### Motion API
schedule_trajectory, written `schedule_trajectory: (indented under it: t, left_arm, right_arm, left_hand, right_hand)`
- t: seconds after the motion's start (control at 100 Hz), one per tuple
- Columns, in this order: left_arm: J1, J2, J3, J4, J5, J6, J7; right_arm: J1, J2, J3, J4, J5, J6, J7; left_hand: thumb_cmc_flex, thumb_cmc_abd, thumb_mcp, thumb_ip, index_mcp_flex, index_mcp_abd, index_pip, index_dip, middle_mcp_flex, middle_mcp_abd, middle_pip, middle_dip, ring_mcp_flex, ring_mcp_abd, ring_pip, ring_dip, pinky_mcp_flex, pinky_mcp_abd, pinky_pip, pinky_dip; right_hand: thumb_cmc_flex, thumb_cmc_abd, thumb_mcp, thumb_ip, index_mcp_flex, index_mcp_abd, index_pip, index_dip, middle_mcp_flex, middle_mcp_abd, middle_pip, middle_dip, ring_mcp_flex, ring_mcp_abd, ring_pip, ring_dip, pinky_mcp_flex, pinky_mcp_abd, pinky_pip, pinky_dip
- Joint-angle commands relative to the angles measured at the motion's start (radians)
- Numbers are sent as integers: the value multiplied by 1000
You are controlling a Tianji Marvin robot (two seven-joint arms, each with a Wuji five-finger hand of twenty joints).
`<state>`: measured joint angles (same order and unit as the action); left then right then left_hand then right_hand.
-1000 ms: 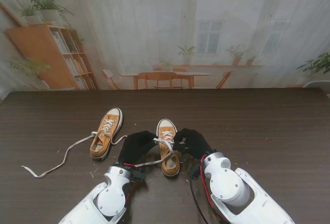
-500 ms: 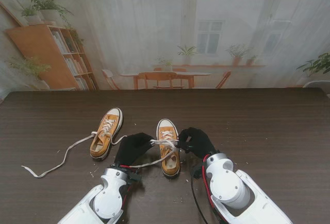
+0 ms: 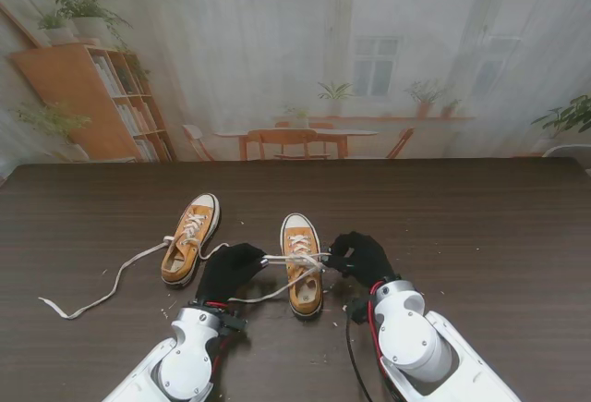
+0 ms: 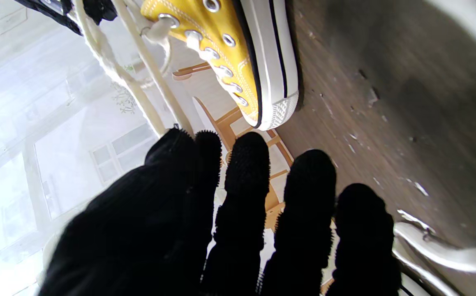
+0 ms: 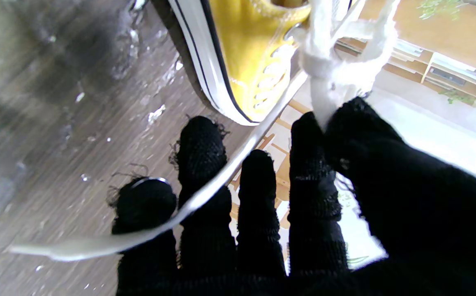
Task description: Tie the shoelaces into a bow on the shoes
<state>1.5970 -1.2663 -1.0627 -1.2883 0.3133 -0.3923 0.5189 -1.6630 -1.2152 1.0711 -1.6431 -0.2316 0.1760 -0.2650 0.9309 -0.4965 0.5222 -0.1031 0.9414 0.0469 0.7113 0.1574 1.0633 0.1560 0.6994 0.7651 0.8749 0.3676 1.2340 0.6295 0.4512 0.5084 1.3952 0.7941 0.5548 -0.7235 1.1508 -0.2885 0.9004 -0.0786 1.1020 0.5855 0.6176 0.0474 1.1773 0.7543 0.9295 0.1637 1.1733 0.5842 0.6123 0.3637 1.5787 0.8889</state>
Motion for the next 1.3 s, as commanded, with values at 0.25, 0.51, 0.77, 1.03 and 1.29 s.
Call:
schedule_trajectory:
  t: [0.25,0.51,0.77,1.03,1.29]
  left_arm:
    - [27,9,-18,-2,2,24,-12]
    - [31,21,-10,-13,9,18,-54]
    - [-2,27,42,-3,25,30,-85]
    - [-41,30,103,12,24,63,-122]
    - [-78,18,148,35,26,92,-107]
  right_arm:
    - [-22,-15,20,2,-13,47,-50]
    - [-24,-13,21,-4,-5,40,-41]
    - [-21,-12,14,-5,3,32,-30]
    - [-35,-11,20,-28,15,-17,-37]
    - [-43,-3,23,-43,7,-34,-19]
  left_hand:
    - [46,9,-3,13,36,11,2,-22,23,12,-1,-9,34,4,-4,18,13,81,10,22]
    - [-99,-43,32,18,-37,-18,-135,21,-84,-7,4,-35,-14,-45,-12,28,-5,30,10,4]
    - [-277,-85,139,38,-116,35,-313,80,-147,-16,34,-84,-31,-77,-11,31,-1,1,20,-5]
    - [-256,-96,139,41,-102,35,-308,90,-146,-25,39,-83,-27,-95,-9,30,8,-13,30,-7]
    - [-174,-105,156,-6,-67,21,-233,118,-100,-31,65,-20,0,-93,4,20,28,-2,47,-8]
  right_hand:
    - [37,-21,48,-6,12,-79,61,-21,15,12,2,-18,35,8,-2,-18,18,17,7,-8]
    - [35,-22,52,-7,15,-76,56,-19,24,13,4,-22,40,12,-3,-21,23,21,7,-11]
    - [37,-22,53,-7,14,-75,55,-14,34,15,4,-24,50,14,-2,-23,30,24,10,-13]
    - [38,-21,52,-7,13,-77,54,-11,36,14,4,-24,50,13,-2,-23,31,24,11,-14]
    - [38,-22,51,-7,14,-75,51,-11,40,13,3,-25,53,14,-1,-23,33,22,12,-15]
